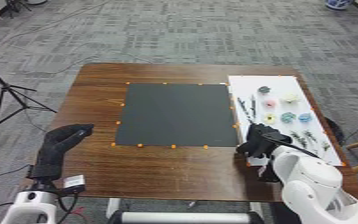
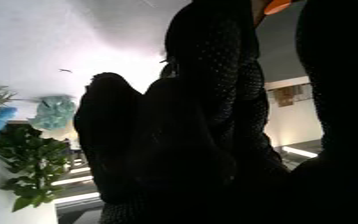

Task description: Arrange flowers

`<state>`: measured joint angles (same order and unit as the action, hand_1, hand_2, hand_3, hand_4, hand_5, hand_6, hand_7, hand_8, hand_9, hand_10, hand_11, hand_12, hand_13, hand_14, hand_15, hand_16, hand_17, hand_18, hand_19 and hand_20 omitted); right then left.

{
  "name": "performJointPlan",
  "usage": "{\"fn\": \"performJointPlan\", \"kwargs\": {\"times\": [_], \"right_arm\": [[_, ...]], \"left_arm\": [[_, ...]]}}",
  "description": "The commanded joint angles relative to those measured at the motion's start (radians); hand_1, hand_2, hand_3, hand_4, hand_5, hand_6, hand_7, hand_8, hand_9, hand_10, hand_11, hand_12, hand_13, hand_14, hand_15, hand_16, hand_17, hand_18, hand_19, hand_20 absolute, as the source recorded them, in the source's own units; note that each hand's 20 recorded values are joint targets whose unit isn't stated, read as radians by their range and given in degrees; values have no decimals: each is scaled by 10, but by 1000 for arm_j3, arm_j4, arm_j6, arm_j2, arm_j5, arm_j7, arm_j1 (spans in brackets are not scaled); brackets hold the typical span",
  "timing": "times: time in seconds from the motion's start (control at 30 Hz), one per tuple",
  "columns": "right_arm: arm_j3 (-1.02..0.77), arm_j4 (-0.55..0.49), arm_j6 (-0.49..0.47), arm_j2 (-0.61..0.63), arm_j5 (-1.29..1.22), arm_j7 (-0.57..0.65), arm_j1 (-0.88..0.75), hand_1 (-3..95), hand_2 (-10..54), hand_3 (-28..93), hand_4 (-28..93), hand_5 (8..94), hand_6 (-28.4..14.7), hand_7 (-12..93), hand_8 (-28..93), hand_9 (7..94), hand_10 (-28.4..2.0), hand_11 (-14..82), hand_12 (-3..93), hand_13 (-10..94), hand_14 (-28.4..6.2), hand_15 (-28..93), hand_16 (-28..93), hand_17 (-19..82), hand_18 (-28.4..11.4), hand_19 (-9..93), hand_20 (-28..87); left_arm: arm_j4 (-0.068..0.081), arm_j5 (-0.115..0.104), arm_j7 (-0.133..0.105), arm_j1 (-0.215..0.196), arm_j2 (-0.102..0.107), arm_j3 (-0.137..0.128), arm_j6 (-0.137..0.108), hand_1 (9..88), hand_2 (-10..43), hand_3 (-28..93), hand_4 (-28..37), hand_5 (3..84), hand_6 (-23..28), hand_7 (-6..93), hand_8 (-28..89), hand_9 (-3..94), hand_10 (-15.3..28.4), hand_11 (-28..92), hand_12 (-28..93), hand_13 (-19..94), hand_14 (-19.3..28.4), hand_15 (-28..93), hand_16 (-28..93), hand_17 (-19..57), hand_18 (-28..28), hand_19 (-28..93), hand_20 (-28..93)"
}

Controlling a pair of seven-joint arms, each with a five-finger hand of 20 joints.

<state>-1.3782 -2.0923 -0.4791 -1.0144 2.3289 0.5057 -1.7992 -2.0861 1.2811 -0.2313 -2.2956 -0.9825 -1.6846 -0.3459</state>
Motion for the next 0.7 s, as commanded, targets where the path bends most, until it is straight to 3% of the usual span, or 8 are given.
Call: {"fn": "performJointPlan", "kwargs": {"times": [0.03, 0.3, 0.7], "right_arm": [[-65, -31, -9, 17, -61, 5, -38, 340, -95, 597, -34, 769, -43, 456, -40, 937, -117, 441, 304, 937, -15, 708, 258, 739, -127, 932, 625], [-96, -45, -1, 26, -73, 7, -29, 338, -95, 603, -35, 771, -43, 458, -41, 937, -117, 446, 300, 937, -15, 712, 254, 741, -127, 932, 630], [10, 132, -27, -5, 0, 64, 25, 340, -95, 601, -38, 774, -43, 460, -42, 937, -117, 452, 293, 937, -16, 716, 251, 744, -127, 932, 629]], "left_arm": [[-12, -9, 10, -10, -18, 1, 13, 252, -38, 702, -209, 530, 23, 205, -86, 519, 145, 231, 148, 414, 169, 194, 37, 51, 122, 106, 156], [-6, -5, 17, 3, -18, 15, 35, 253, -36, 700, -208, 531, 23, 203, -85, 520, 145, 232, 148, 416, 169, 198, 35, 51, 123, 107, 156], [-9, 3, 29, 12, -29, 20, 58, 255, -34, 697, -206, 531, 23, 204, -84, 521, 145, 232, 149, 417, 169, 199, 34, 50, 123, 108, 156]]}}
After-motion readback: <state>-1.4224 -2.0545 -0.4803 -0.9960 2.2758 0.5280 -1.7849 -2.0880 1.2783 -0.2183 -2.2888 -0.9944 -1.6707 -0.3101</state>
